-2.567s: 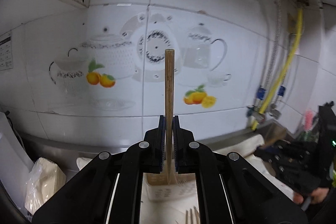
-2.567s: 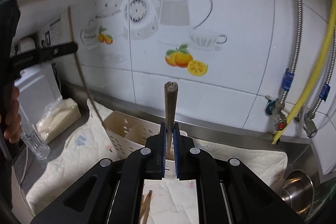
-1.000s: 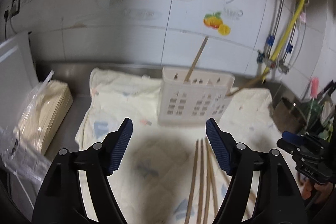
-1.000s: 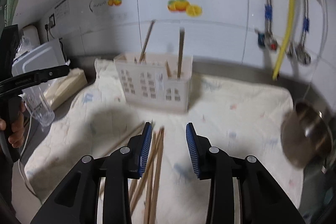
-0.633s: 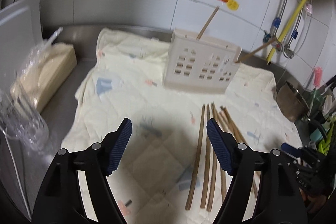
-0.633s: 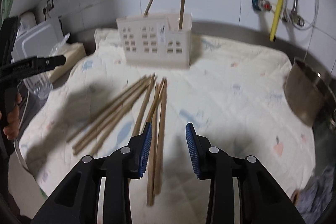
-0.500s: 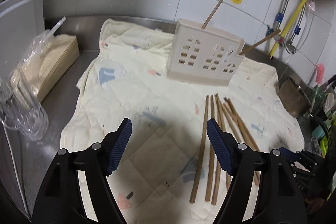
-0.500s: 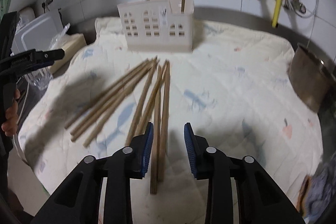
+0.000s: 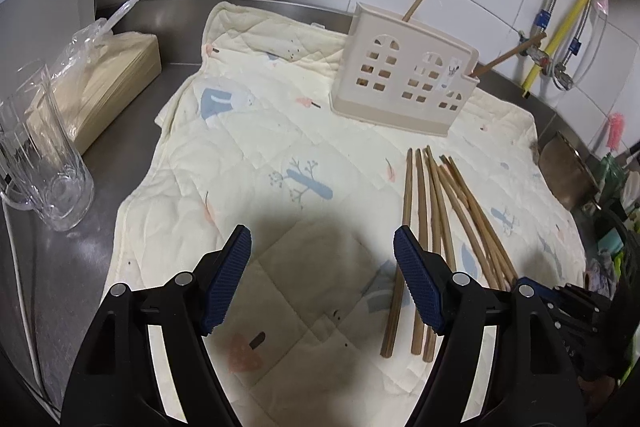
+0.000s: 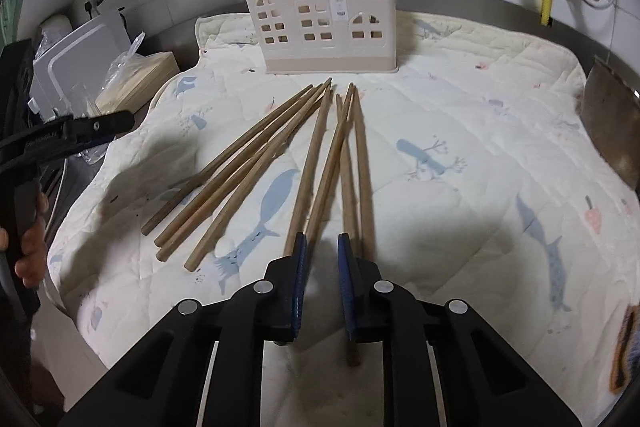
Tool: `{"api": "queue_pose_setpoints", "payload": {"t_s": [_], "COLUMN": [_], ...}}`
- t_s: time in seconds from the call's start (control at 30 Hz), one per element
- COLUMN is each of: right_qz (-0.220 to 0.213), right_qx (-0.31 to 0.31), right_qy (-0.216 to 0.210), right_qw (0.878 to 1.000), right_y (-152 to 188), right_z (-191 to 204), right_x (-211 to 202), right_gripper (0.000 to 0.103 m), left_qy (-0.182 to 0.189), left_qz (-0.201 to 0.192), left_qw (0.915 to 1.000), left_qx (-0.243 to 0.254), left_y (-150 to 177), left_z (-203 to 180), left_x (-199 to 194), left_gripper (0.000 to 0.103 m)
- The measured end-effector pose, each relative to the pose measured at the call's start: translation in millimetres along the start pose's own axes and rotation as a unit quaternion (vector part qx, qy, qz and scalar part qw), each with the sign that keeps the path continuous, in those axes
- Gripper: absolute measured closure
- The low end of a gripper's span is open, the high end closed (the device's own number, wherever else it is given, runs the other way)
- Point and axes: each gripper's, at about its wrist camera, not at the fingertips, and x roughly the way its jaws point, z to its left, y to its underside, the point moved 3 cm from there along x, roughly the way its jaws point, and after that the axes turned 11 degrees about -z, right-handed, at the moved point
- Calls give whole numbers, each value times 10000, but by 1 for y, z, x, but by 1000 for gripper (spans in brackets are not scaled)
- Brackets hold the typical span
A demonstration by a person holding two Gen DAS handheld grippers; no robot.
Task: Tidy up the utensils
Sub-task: 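Grasp a chopstick with the right tool while the left tool grasps another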
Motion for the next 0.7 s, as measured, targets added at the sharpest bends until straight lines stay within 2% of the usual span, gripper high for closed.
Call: {"api": "queue_pose_setpoints", "payload": {"t_s": [0.33,0.7], "right_qz": [90,203], "right_qx": [140,-111], "right_qy": [44,314], "right_qw": [9999,9992], "right_y": [1,5], "right_z": [7,13], "right_x": [10,14], "right_gripper": [93,94], "left_qy": [122,399], "left_qz": [112,280], "left_qw": [9998,9983], "left_qx": [64,330], "left_y": [11,27], "left_z": [-2,-17], "left_x": [1,6], "left_gripper": [30,32]}}
